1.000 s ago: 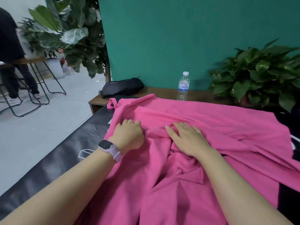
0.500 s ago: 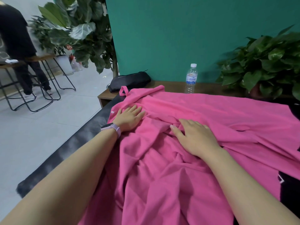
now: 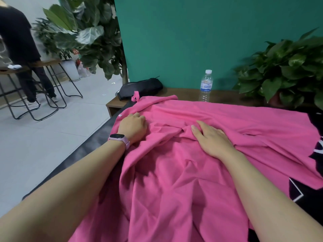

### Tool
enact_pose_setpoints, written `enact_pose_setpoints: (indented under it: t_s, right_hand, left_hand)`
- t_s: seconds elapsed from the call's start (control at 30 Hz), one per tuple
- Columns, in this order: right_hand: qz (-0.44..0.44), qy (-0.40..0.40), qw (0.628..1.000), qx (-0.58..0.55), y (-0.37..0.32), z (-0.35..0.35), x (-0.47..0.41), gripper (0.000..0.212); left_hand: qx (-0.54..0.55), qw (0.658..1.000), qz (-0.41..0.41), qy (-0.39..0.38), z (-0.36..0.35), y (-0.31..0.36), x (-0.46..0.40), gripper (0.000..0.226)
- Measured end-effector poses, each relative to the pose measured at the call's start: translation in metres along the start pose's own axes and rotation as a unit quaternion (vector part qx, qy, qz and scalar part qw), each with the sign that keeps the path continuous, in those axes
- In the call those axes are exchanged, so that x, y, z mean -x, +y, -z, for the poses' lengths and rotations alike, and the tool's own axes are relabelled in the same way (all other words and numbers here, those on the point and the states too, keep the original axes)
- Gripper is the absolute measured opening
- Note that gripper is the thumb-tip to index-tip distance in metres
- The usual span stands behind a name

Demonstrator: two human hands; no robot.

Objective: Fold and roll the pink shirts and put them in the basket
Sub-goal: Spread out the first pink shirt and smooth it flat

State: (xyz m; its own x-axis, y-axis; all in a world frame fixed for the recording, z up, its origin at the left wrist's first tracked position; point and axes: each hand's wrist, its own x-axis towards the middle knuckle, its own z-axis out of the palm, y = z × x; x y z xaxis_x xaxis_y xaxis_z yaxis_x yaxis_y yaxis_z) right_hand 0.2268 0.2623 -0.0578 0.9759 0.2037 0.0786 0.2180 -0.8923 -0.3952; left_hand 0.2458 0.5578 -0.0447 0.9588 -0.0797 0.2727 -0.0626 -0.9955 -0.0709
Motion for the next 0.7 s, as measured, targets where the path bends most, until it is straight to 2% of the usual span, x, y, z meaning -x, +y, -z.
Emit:
enact_pose_setpoints:
  t_s: [0.07,0.13,0.17,0.23,0.3,0.43,0.53,0.7]
  right_hand:
    - [0.006,0.001,1.000,0.003,0.001,-0.001,0.000,0.069]
    - [0.022,0.014,1.000,0.009,0.001,0.000,0.004,0.065]
    - [0.033,0.030,0.999,0.013,0.000,0.001,0.008,0.062]
    - [0.059,0.082,0.995,0.024,-0.006,0.003,0.018,0.054]
    - [0.073,0.132,0.988,0.024,-0.018,0.002,0.033,0.047]
    - [0.097,0.114,0.987,0.050,-0.037,-0.010,0.069,0.052]
    - [0.066,0.078,0.993,0.061,-0.036,-0.008,0.097,0.059]
    - [0.012,0.062,0.995,0.078,-0.025,-0.003,0.152,0.059]
  left_hand:
    - [0.022,0.997,0.004,-0.075,0.014,0.015,0.013,0.040]
    - [0.093,0.987,0.023,-0.129,0.023,0.034,0.035,0.040]
    - [0.095,0.989,0.015,-0.112,0.025,0.047,0.051,0.042]
    - [0.058,0.998,-0.027,-0.018,0.026,0.083,0.091,0.049]
    - [0.050,0.994,-0.095,0.019,0.026,0.116,0.121,0.058]
    - [0.029,0.993,-0.098,-0.053,0.015,0.128,0.131,0.059]
    - [-0.008,0.992,-0.113,-0.049,0.020,0.127,0.137,0.059]
    - [0.020,0.988,-0.146,-0.055,0.032,0.134,0.171,0.061]
